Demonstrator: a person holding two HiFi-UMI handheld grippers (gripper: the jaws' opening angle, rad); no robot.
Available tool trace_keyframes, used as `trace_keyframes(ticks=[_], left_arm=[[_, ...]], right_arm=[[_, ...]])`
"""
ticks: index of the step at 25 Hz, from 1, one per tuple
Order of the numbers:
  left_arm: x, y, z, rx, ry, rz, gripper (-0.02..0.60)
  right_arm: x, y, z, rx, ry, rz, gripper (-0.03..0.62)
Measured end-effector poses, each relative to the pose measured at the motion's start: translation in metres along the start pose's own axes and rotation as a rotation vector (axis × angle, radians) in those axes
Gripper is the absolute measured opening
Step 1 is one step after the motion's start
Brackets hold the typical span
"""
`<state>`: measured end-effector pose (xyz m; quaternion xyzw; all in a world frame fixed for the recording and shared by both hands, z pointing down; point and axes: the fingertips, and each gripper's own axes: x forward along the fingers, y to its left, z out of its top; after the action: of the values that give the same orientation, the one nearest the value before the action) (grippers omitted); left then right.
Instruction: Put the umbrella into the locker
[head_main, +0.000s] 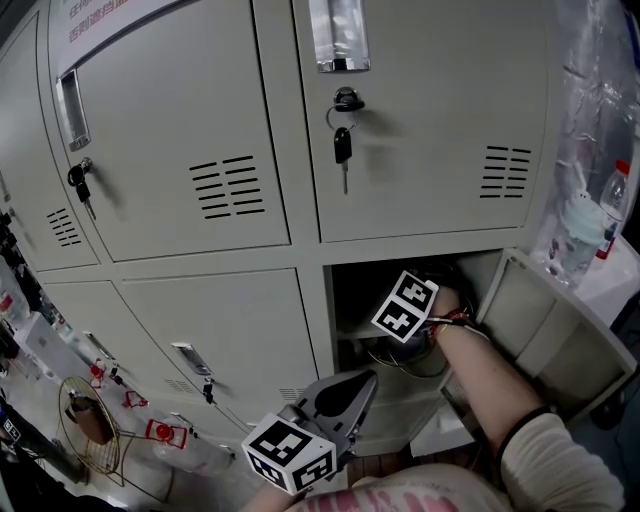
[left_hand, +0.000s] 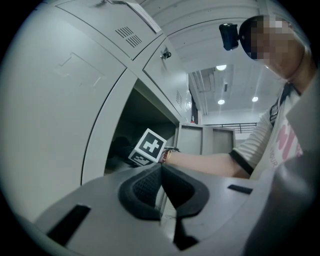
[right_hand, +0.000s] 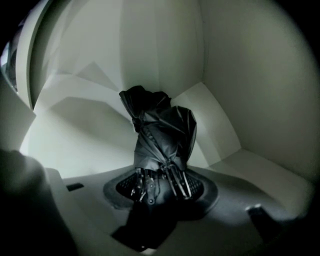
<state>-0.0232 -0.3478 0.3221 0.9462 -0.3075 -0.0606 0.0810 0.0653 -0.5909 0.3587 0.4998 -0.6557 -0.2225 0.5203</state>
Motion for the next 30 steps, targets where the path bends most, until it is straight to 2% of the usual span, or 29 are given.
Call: trace_keyframes(ticks=[15,30], left_arm=[[-0.006,0.000,-0.006,-0.028,-0.006,0.027,0.002],[-0.014,-0.002,-0.007,-0.021,0.001,0.034,0.002]], right_arm=[[0.001,-0.001,0.000,0.023,-0.011,0.028,0.166],[-0.005,0.002,0.002,0.138,-0.016,0.102,0.179]])
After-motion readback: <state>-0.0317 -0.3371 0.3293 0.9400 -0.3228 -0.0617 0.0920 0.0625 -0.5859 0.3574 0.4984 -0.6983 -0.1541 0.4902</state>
